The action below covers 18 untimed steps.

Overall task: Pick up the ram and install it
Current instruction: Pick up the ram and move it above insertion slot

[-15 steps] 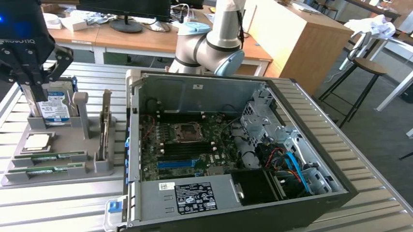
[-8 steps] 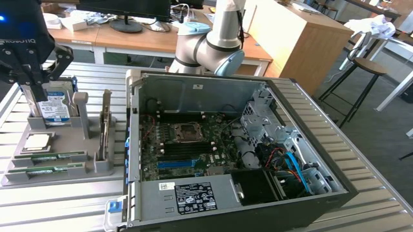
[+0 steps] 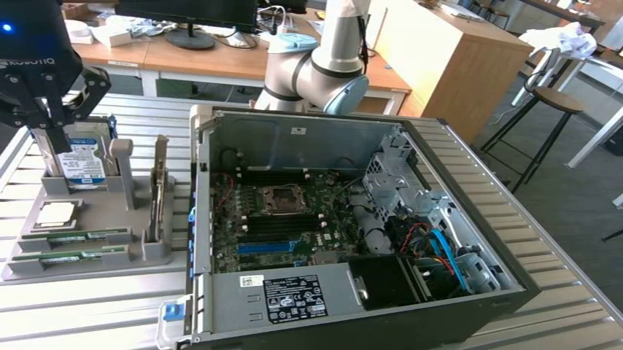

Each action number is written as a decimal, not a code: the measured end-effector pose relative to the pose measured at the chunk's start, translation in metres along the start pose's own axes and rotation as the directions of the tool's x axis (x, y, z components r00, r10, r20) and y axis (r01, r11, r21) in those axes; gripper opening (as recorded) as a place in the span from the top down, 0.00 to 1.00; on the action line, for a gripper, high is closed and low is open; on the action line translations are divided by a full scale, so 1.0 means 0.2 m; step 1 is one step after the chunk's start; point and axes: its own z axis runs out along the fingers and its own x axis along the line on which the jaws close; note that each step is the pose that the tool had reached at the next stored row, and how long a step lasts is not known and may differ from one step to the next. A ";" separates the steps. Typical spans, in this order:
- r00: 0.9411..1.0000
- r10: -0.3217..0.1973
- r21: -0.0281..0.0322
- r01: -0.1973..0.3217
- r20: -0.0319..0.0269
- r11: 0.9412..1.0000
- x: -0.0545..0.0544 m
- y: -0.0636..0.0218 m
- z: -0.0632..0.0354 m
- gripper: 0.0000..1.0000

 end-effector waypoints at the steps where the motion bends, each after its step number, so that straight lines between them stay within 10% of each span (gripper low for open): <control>1: 1.000 -0.012 0.000 0.012 -0.001 1.000 0.00 0.000 0.000 0.90; 18: 0.976 -0.218 -0.006 0.218 -0.009 0.976 0.00 0.000 0.001 0.90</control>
